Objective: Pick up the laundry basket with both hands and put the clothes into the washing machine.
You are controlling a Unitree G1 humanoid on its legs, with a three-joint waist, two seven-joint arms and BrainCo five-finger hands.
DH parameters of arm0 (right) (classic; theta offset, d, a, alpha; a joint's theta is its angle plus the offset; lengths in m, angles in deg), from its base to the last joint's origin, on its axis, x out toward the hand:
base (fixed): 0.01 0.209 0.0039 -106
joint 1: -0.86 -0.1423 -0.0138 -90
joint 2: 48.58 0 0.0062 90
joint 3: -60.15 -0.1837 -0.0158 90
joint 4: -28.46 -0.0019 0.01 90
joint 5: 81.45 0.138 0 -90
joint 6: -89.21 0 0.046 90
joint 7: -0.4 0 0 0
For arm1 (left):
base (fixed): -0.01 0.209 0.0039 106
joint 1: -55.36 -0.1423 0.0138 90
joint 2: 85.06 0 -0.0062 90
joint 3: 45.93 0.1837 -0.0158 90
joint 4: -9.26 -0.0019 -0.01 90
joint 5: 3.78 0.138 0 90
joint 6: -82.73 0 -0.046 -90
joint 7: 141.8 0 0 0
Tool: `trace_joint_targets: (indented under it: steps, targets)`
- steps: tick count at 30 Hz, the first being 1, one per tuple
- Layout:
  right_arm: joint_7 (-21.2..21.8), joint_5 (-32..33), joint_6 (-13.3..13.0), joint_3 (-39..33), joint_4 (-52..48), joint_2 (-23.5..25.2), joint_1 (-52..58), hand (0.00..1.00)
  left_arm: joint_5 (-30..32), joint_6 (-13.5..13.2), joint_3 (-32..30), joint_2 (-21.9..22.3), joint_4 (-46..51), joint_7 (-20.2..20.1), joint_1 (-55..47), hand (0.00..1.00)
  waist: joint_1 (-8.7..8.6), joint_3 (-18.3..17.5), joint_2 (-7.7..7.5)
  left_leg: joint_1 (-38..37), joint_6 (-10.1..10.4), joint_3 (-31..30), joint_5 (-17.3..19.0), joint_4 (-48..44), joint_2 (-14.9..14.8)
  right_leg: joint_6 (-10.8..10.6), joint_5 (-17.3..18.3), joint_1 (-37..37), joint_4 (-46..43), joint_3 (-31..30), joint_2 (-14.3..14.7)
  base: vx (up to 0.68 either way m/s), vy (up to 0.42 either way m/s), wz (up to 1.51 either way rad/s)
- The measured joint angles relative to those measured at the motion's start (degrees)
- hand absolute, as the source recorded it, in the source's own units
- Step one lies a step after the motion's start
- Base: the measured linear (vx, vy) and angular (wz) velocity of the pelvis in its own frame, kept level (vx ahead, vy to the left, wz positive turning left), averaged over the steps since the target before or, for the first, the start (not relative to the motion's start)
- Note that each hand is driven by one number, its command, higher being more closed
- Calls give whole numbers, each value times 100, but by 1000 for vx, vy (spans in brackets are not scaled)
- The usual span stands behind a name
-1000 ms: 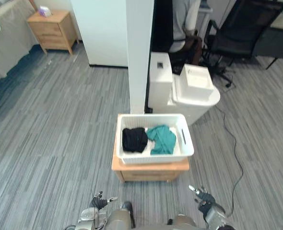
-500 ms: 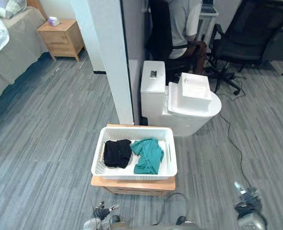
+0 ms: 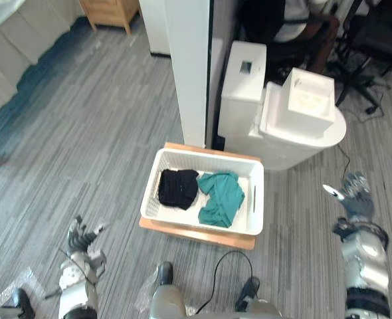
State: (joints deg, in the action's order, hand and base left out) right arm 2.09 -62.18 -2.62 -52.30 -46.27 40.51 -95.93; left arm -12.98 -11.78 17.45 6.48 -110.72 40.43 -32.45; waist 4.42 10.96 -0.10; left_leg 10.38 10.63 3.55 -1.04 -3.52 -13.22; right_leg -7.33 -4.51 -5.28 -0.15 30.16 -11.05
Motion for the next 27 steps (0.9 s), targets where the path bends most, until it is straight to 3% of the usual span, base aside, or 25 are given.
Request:
trace_joint_targets:
  steps: [5,11,17,27]
  targets:
    - [50,-81,94,514,405,-2,-688,0,152,7,560,-539,-167,288,1316,0,115,568,-200,380,-2,5,2,-336,28,37,-26,-320,-229,-49,-102,-73,26,-1]
    - [-75,-86,245,557,817,81,-1194,0,272,50,1127,-644,-367,533,2192,0,124,1111,-177,691,-48,-41,31,-657,12,63,-44,-537,-419,-69,-135,-88,18,0]
    - [-284,-87,292,663,928,229,-1526,0,332,186,1459,-597,-540,743,2945,0,118,1405,-180,1196,-145,-31,125,-1096,-55,163,-168,-910,-491,-159,-106,-91,16,-7]
    - [-326,-88,445,1252,1648,585,-2436,0,772,366,2000,-582,-949,958,4172,0,109,1602,-206,1870,-214,-60,169,-1521,-91,231,-470,-1328,-324,-197,-54,-66,18,-5]
